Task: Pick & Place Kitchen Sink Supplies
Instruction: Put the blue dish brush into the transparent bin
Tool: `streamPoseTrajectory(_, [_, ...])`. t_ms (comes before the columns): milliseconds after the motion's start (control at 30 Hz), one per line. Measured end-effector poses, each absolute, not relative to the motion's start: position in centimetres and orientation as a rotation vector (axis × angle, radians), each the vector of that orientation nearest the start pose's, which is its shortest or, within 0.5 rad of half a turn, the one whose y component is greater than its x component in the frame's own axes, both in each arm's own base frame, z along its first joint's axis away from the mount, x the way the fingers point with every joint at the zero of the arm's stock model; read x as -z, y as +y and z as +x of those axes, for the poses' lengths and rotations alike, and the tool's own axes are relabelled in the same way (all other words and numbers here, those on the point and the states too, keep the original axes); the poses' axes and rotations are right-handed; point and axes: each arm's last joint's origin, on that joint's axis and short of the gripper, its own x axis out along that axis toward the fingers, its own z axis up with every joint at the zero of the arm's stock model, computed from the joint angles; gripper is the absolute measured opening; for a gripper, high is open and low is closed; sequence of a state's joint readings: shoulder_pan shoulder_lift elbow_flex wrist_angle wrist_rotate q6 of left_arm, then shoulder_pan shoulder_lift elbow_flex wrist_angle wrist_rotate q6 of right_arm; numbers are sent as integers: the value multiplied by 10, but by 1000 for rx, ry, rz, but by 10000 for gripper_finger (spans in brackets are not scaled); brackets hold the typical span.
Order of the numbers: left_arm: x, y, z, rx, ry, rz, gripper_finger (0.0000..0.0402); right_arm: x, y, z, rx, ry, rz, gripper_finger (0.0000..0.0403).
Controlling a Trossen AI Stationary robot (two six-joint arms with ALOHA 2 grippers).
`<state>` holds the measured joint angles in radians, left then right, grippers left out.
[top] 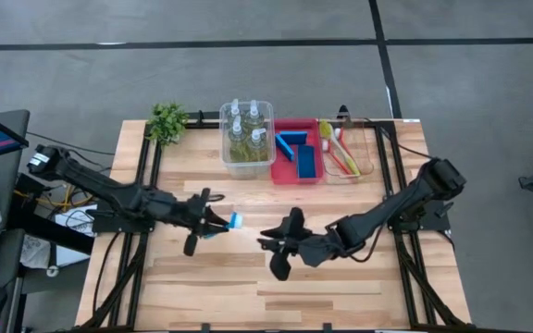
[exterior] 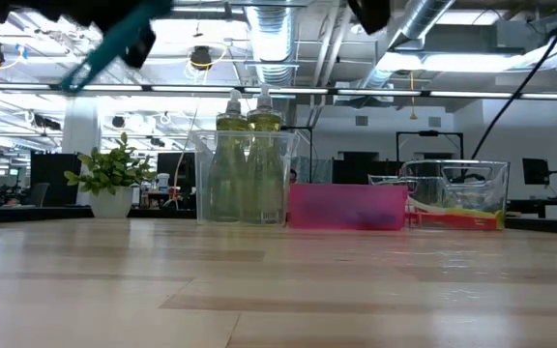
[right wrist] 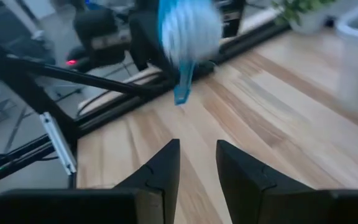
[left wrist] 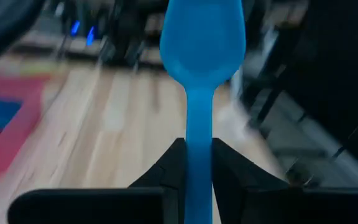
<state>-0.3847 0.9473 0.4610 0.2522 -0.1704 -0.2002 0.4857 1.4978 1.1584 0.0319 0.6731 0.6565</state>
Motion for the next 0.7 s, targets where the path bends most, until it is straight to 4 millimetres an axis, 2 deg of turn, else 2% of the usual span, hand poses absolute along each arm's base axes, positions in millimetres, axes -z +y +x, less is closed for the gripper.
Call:
streamPoseTrajectory(200, [-254, -74, 196, 222, 36, -222, 48, -311, 147, 322, 232, 94, 487, 98])
streamPoseTrajectory(433, [-251, -79, 207, 231, -15, -263, 48, -312, 139, 337, 195, 10, 502, 102])
streamPoseTrajectory(567, [-246, -82, 212, 235, 2, -287, 49, -317, 135, 337, 202, -19, 469, 129])
streamPoseTrajectory(700, [-246, -83, 212, 236, 1, -301, 49, -319, 132, 338, 207, -31, 449, 177])
